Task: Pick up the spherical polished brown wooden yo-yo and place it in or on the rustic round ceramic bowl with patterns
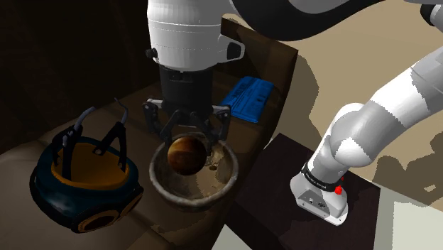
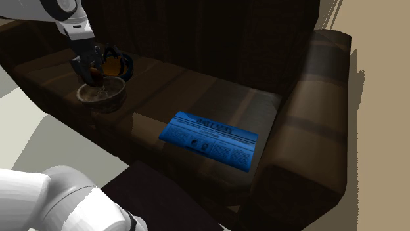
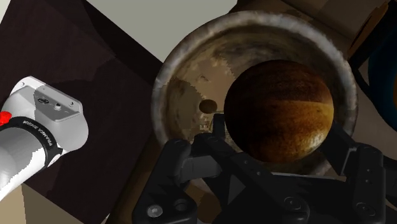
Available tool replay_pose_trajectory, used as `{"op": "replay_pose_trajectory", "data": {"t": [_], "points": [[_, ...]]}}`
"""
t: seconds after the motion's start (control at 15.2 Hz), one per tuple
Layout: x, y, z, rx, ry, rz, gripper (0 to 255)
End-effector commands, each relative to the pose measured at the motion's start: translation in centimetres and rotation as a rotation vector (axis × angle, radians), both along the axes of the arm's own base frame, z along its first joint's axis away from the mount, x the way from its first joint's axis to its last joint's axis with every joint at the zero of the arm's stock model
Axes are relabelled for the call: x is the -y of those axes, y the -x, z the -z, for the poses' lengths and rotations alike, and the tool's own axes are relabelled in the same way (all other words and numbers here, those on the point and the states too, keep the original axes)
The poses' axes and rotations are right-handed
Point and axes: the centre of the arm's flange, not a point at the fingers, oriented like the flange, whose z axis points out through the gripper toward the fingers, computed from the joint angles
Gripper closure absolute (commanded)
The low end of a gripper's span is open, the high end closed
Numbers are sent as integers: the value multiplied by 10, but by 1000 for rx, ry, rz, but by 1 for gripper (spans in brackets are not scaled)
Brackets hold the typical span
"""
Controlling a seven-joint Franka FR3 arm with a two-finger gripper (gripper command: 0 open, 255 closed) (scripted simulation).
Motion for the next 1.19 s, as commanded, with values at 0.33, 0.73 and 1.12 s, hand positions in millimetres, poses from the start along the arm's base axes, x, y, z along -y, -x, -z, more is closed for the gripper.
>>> {"op": "replay_pose_trajectory", "data": {"t": [0.33,0.73,1.12], "points": [[0,0,0,0,0,0,0],[3,-4,-50,0,0,0,0],[3,-4,-50,0,0,0,0]]}}
